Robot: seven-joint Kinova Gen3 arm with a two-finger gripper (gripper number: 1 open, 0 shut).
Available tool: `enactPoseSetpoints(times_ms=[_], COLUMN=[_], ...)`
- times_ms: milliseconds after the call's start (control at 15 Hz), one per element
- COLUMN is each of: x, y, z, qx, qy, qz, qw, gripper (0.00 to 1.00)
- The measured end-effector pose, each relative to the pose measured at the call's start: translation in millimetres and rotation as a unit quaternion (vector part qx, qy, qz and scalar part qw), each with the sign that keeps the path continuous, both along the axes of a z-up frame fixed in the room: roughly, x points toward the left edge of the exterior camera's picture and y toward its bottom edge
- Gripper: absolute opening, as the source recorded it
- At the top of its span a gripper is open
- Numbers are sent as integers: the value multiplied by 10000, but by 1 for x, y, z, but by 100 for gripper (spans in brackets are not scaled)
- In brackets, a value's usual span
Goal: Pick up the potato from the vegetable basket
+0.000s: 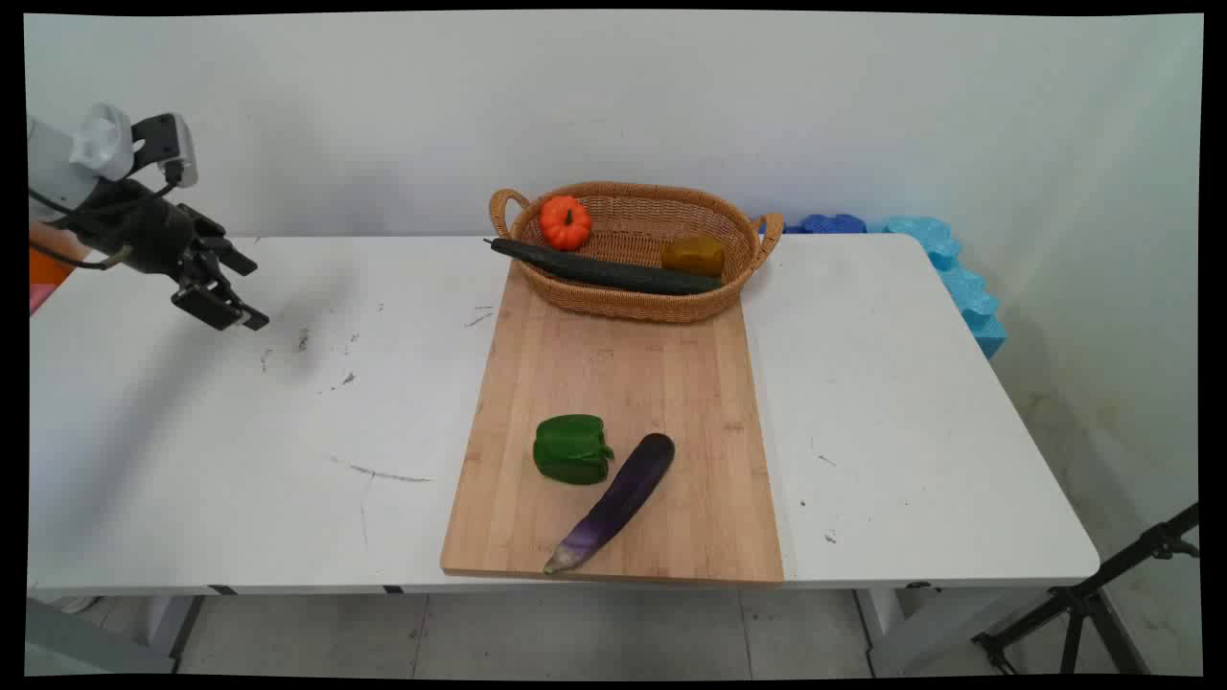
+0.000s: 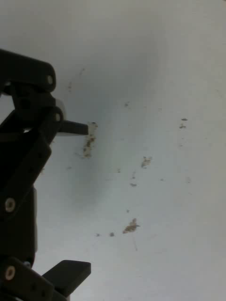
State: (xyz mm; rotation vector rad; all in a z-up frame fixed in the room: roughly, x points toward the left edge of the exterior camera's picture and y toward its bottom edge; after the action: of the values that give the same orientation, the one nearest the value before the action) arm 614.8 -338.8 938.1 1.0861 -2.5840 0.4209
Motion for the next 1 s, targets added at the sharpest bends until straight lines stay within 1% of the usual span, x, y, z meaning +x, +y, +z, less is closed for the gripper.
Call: enactPoseSetpoints(times_ms=[200,533,800,1000], x=[-10,-42,-84,-110], y=[-11,-39,-75,-96], z=[3,7,8,9], qx=[-17,-121,-298,-425], qy=[-11,-11,63,125], qz=[-183,-616,-1016,-1224], qw=[9998,9980,9944,9915], gripper=[100,100,100,100])
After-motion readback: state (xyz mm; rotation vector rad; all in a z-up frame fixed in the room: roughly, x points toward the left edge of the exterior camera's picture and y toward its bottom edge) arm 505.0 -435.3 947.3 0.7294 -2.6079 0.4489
